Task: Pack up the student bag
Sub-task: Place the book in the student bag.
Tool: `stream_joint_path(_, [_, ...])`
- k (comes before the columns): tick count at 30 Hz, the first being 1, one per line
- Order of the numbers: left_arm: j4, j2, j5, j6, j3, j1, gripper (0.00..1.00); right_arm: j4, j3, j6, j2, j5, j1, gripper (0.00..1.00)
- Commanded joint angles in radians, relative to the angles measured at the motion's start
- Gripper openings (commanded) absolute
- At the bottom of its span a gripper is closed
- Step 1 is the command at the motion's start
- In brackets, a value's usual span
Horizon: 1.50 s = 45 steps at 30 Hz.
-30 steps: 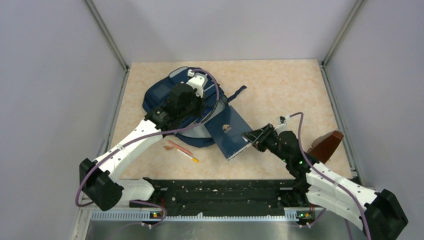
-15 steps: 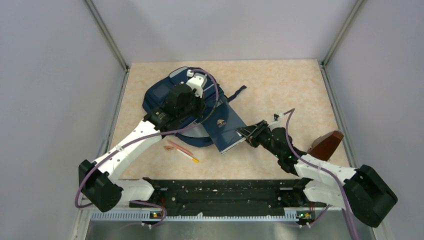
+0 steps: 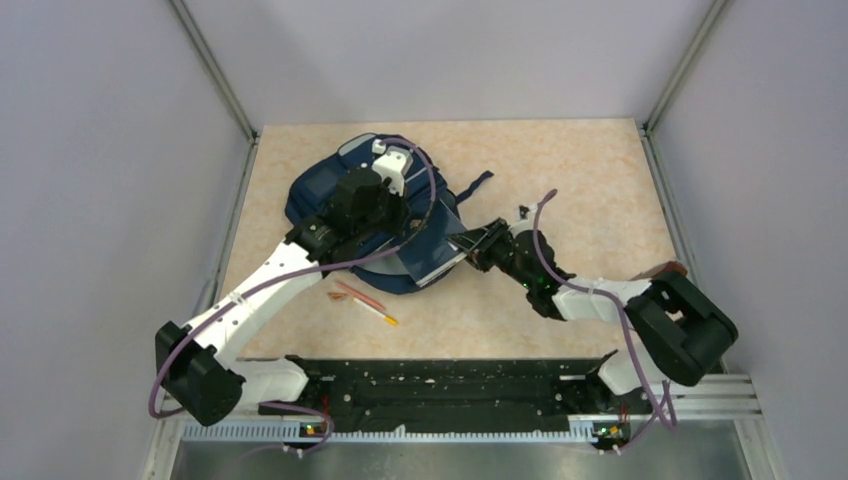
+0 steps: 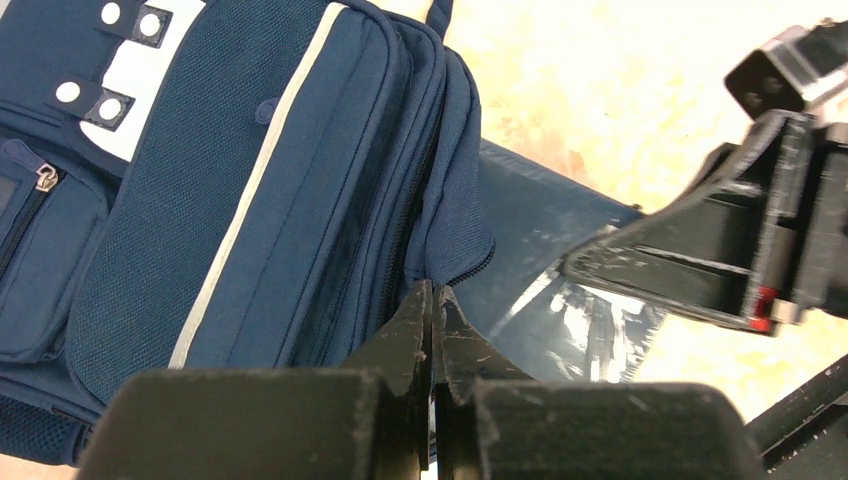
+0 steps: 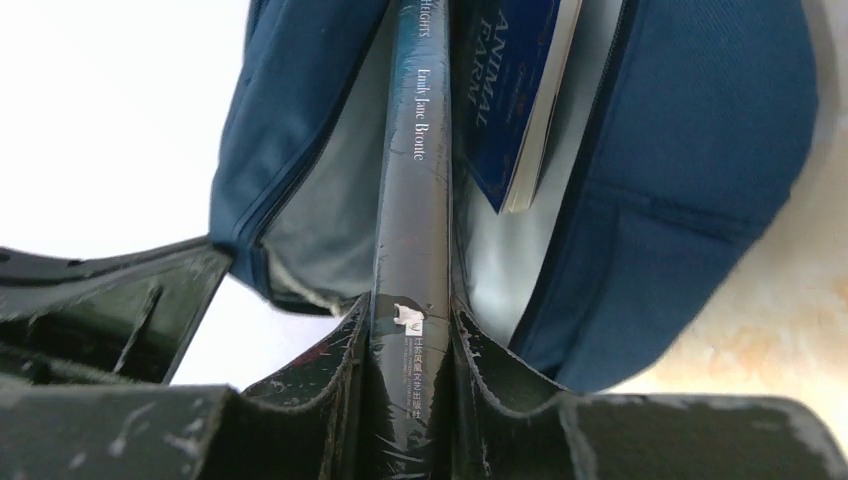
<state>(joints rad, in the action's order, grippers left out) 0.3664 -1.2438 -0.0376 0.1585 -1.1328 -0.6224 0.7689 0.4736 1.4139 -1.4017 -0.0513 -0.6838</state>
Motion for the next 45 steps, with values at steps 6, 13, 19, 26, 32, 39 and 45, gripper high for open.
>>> stream_joint_path(6, [-0.097,0.049,0.072,0.020,-0.014,0.002,0.00,0.253,0.300,-0.066,-0.311,-0.011,0.000,0.00])
stream_joint_path(13, [-0.094,0.043,0.088,0.032,-0.018,0.003,0.00,0.151,0.521,-0.235,-0.536,0.119,-0.028,0.00])
stream_joint_path(19, [-0.095,0.042,0.094,0.036,-0.017,0.003,0.00,0.150,0.696,-0.290,-0.723,0.132,-0.032,0.00])
stream_joint_path(26, [-0.095,0.036,0.103,0.042,-0.017,0.005,0.00,0.138,0.732,-0.377,-0.748,0.172,-0.043,0.13])
stream_joint_path(32, [-0.095,0.035,0.094,0.044,-0.014,0.007,0.00,0.233,0.593,-0.476,-0.645,0.185,-0.043,0.51])
stream_joint_path(39, [-0.098,0.016,0.088,0.049,-0.011,0.009,0.00,0.275,0.330,-0.540,-0.419,0.191,-0.043,0.68])
stream_joint_path(45, [-0.125,-0.013,0.122,0.027,0.007,0.007,0.00,0.176,0.148,-0.597,-0.198,0.242,-0.043,0.72])
